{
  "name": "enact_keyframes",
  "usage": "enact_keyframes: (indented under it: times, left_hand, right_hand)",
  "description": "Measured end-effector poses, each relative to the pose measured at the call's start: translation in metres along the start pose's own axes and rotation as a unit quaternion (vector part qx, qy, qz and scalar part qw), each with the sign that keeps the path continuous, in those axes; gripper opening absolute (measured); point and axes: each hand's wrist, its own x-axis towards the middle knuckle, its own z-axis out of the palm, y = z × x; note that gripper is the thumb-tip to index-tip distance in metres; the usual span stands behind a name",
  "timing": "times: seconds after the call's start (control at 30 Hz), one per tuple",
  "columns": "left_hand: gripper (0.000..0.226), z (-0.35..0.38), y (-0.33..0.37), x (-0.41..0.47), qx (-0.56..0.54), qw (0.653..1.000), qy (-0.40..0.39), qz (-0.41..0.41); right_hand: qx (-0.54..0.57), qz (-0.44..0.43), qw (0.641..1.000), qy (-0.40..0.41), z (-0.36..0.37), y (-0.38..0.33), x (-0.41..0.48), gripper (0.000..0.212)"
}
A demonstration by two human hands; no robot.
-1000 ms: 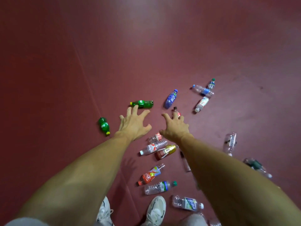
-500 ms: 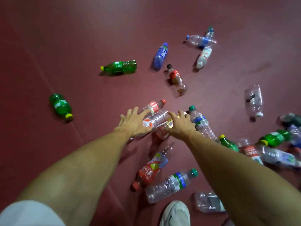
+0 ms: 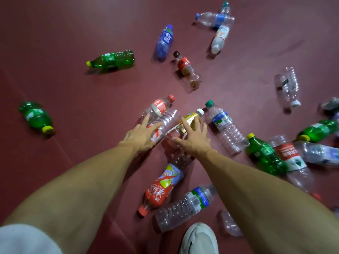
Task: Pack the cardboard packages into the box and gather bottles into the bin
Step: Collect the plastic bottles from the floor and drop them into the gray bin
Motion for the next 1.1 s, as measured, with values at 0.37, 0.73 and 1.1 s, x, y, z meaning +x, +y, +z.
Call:
enact_keyframes:
  times: [0.37,0.73,1.1]
  left_hand:
    - [0.058,0.013,-0.003,-0.012,-0.006,1.0,0.022,-0.01]
    - [0.058,0.017,-0.005,-0.017,-0.007,0.999,0.031,-0.008]
    - [0.062,0.015,0.003,-0.002,-0.047,0.998,0.042,-0.007]
  right_hand:
    - [-0.008,-0.017,1.0,0.009,0.007,-0.014,0.015,0.054]
    - [0.003,0.019,0.999,0.03,0.008,-0.008,0.015,0.081]
    - [-0.026,0.049,0.998,-0.021,0.012,-0.006,0.013,0.093]
